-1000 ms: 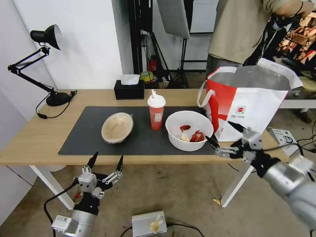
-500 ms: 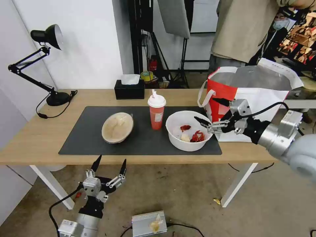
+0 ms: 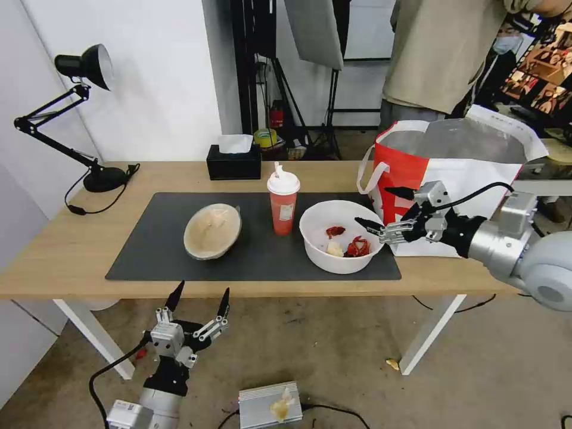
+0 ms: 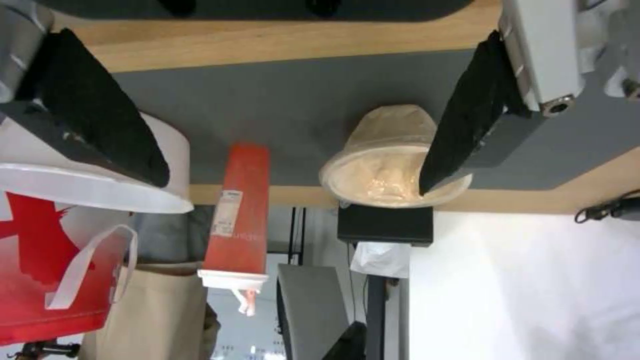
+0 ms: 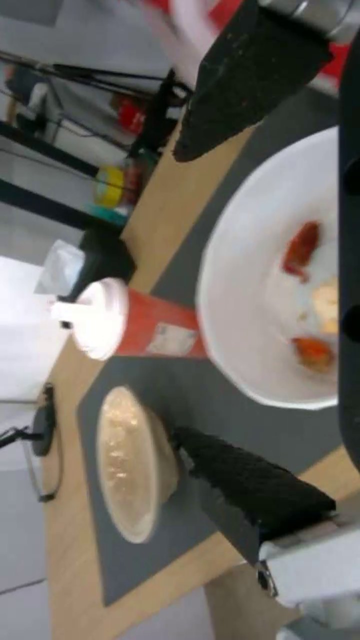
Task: Pick up the trash from the table and place it into the takeout bag.
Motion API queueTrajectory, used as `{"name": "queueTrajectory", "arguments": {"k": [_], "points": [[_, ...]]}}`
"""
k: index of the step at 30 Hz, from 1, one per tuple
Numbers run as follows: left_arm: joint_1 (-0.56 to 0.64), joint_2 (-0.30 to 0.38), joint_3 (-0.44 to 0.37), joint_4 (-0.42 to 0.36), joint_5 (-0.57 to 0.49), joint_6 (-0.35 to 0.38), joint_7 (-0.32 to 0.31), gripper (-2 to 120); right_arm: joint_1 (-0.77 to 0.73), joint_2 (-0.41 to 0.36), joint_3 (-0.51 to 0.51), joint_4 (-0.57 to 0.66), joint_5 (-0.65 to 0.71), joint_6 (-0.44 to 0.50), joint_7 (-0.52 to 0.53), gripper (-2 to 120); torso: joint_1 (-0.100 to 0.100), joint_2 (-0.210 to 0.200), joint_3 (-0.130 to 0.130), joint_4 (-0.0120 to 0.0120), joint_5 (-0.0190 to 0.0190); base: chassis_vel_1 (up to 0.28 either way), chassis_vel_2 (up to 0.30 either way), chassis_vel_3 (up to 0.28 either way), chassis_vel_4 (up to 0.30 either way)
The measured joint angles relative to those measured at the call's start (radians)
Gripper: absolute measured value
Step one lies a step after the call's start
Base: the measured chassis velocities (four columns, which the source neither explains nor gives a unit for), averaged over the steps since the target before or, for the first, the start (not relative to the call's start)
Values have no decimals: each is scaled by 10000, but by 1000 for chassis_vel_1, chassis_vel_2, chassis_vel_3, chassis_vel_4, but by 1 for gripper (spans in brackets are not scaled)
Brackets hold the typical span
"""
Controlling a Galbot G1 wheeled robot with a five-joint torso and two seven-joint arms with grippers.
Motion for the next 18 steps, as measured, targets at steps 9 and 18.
{"name": "queueTrajectory", "arguments": {"k": [9, 18], "points": [[13, -174, -76, 90, 50, -1, 26, 100, 2863, 752, -2782, -817, 255, -705, 106, 100, 0, -1, 1, 2, -1, 0, 0, 0, 0], [-28, -429, -69, 285, 140, -26, 190, 100, 3919, 1323, -4021, -1496, 469, -1161, -114, 100, 0, 0, 1, 3, -1, 0, 0, 0, 0]]}}
